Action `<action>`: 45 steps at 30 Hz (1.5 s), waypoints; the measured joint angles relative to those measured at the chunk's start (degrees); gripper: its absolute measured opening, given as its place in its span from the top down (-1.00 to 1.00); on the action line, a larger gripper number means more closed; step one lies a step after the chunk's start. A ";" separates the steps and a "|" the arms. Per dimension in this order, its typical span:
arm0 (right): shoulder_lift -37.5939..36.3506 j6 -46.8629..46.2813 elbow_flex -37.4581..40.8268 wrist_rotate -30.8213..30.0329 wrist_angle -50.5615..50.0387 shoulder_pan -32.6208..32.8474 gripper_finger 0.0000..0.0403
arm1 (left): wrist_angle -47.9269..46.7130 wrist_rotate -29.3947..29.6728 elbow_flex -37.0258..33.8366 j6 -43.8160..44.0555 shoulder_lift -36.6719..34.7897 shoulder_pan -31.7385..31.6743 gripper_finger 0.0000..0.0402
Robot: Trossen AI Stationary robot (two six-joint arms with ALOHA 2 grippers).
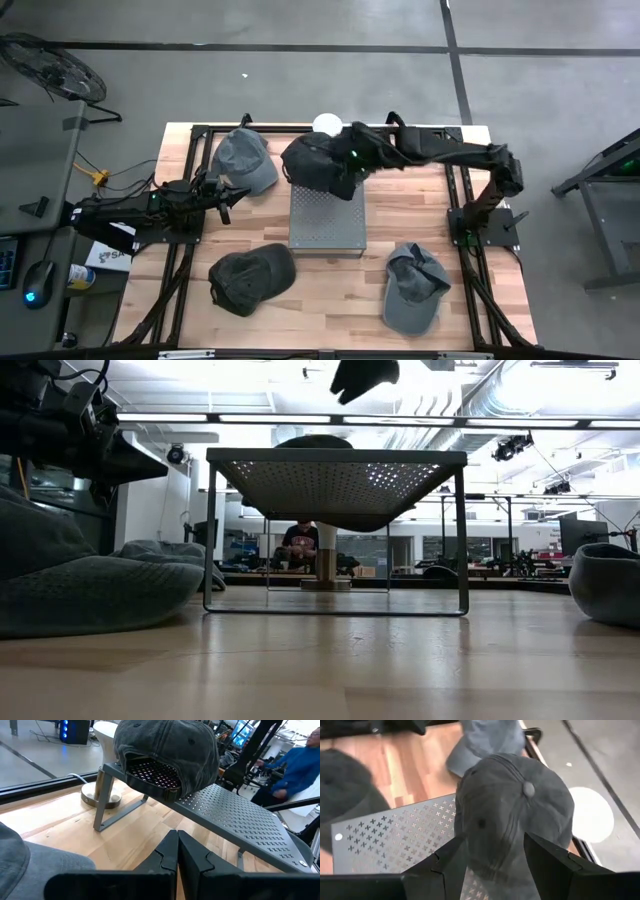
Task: Pick & Place hat
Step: Put the top black cap on the shelf
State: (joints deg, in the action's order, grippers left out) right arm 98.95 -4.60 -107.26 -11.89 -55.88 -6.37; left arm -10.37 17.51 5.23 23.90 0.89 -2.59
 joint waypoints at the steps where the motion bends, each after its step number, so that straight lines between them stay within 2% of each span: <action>1: 1.16 1.96 -1.61 1.65 -0.68 -0.90 0.08 | 0.01 -0.01 0.00 0.00 -0.01 -0.02 0.99; 6: 6.66 9.69 -9.30 7.32 -3.84 -4.77 0.08 | 0.00 0.00 0.00 -0.01 -0.01 -0.02 0.99; 10: 10.03 13.44 -13.04 7.44 -5.19 -6.79 0.08 | 0.00 0.00 0.00 0.00 -0.02 -0.02 0.99; 23: 12.19 26.56 -13.78 11.19 -5.18 -9.45 0.07 | 0.00 0.03 0.00 -0.01 0.00 0.00 0.99; 35: 14.66 22.56 -13.75 14.39 -1.27 -11.80 -0.20 | 0.00 0.03 0.00 0.00 0.00 -0.01 0.99; 45: 16.34 21.37 -13.75 17.25 -0.83 -12.64 -0.21 | 0.00 0.05 0.00 0.00 0.00 0.00 0.99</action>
State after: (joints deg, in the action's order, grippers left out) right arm 115.28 16.78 -121.01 5.35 -56.71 -19.00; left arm -10.37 17.56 5.23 23.90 0.89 -2.59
